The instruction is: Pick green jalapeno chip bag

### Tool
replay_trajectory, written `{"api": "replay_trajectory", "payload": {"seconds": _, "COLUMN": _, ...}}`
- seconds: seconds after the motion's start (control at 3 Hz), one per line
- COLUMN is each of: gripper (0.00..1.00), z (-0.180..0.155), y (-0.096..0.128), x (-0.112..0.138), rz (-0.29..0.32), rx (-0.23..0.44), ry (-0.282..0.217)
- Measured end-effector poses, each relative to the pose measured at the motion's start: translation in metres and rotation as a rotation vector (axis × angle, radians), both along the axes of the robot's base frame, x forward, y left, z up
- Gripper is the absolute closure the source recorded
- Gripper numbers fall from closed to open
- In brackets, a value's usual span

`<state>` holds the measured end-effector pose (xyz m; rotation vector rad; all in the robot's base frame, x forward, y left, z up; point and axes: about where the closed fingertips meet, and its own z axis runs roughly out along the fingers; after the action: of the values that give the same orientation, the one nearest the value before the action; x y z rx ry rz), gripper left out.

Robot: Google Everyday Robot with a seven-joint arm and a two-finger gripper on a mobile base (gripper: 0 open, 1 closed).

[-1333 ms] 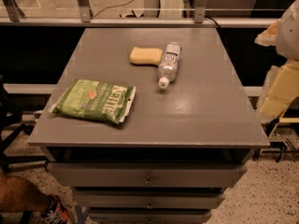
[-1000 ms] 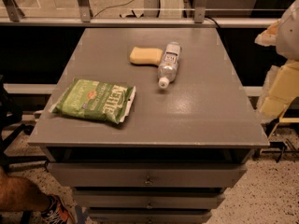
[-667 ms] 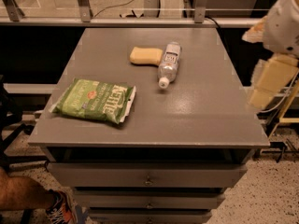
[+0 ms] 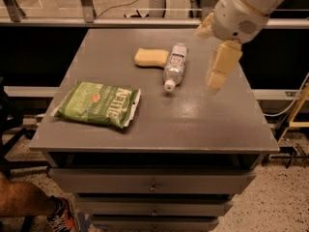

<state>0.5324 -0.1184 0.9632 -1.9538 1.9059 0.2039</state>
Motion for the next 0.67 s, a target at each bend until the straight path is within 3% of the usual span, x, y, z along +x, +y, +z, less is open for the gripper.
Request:
{"api": "replay_trajectory", "payload": {"seconds": 0.33, "gripper": 0.0, "z": 0.0009, "y": 0.0545, "x": 0.0174, "rz": 0.134, "rx": 0.054, "ry": 0.005}}
{"api": "replay_trajectory", "payload": {"seconds": 0.67, "gripper": 0.0, "z": 0.0009, "y": 0.0547, "x": 0.0176, "rz": 0.134, "rx": 0.054, "ry": 0.004}}
